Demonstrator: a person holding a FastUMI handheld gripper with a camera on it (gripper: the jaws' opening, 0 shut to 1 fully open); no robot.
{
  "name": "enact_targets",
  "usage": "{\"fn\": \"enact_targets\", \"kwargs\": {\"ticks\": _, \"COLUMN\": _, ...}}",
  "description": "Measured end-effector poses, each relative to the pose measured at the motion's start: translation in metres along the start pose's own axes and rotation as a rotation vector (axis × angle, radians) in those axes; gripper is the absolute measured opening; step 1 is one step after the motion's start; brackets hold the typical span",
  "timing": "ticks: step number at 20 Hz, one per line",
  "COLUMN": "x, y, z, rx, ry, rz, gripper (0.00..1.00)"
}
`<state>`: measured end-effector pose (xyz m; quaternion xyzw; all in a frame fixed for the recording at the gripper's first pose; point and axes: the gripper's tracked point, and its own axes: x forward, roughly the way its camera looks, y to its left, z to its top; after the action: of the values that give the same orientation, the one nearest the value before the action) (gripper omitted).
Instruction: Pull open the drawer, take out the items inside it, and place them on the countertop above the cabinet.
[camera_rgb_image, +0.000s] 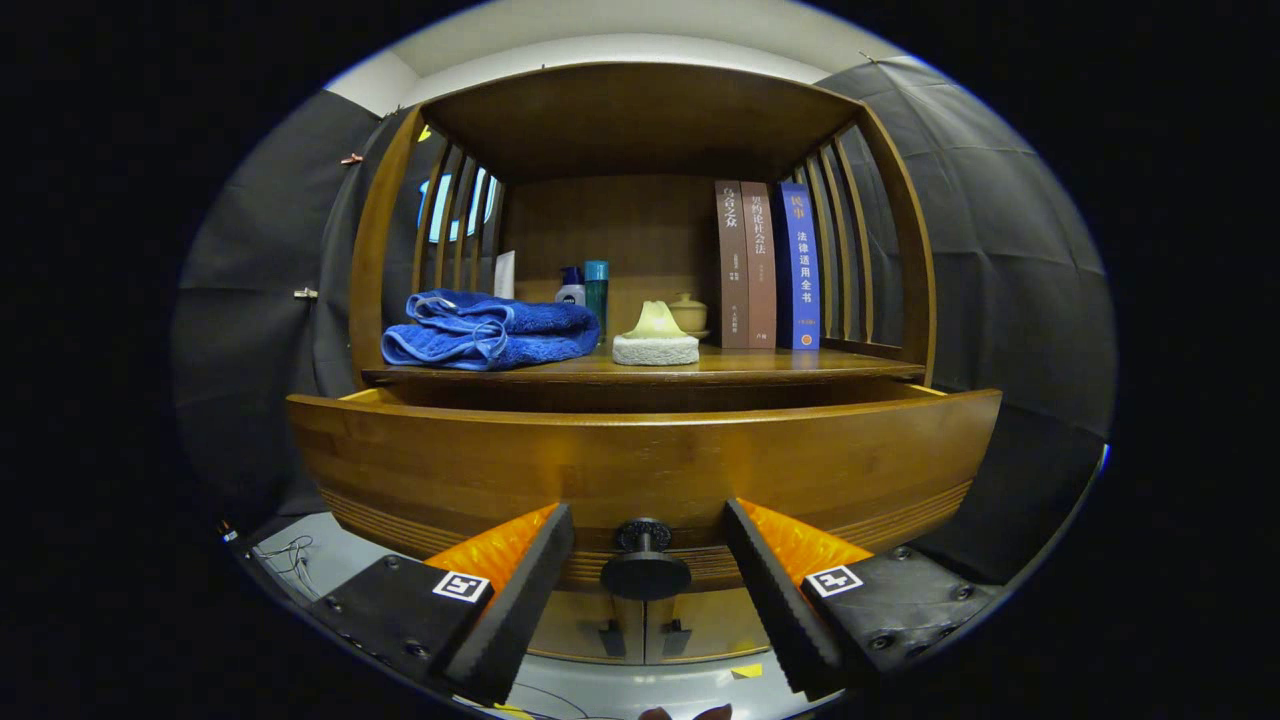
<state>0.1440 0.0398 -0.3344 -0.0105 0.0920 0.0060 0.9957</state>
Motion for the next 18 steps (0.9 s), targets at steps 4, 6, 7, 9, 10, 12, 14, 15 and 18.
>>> {"fn": "enact_targets", "kwargs": {"ticks": 4, "x": 0.025, "y": 0.001, "z": 0.003, "rx": -0.006, "ry": 0.005, "rz": -0.003, "gripper": 0.99}}
{"fn": "enact_targets", "kwargs": {"ticks": 6, "x": 0.036, "y": 0.002, "z": 0.004, "rx": -0.007, "ry": 0.001, "rz": -0.006, "gripper": 0.99}}
{"fn": "enact_targets", "kwargs": {"ticks": 7, "x": 0.042, "y": 0.002, "z": 0.003, "rx": -0.009, "ry": 0.0, "rz": -0.006, "gripper": 0.99}}
{"fn": "enact_targets", "kwargs": {"ticks": 9, "x": 0.051, "y": 0.002, "z": 0.004, "rx": -0.016, "ry": -0.003, "rz": -0.008, "gripper": 0.99}}
{"fn": "enact_targets", "kwargs": {"ticks": 10, "x": 0.055, "y": 0.002, "z": 0.004, "rx": -0.019, "ry": -0.006, "rz": -0.008, "gripper": 0.99}}
{"fn": "enact_targets", "kwargs": {"ticks": 12, "x": 0.063, "y": 0.002, "z": 0.005, "rx": -0.021, "ry": -0.006, "rz": -0.007, "gripper": 0.99}}
{"fn": "enact_targets", "kwargs": {"ticks": 14, "x": 0.073, "y": 0.002, "z": 0.006, "rx": -0.029, "ry": -0.001, "rz": -0.005, "gripper": 0.99}}
{"fn": "enact_targets", "kwargs": {"ticks": 15, "x": 0.074, "y": 0.002, "z": 0.004, "rx": -0.032, "ry": 0.012, "rz": -0.007, "gripper": 0.99}}
{"fn": "enact_targets", "kwargs": {"ticks": 18, "x": 0.073, "y": 0.002, "z": 0.004, "rx": -0.049, "ry": -0.005, "rz": -0.008, "gripper": 1.0}}
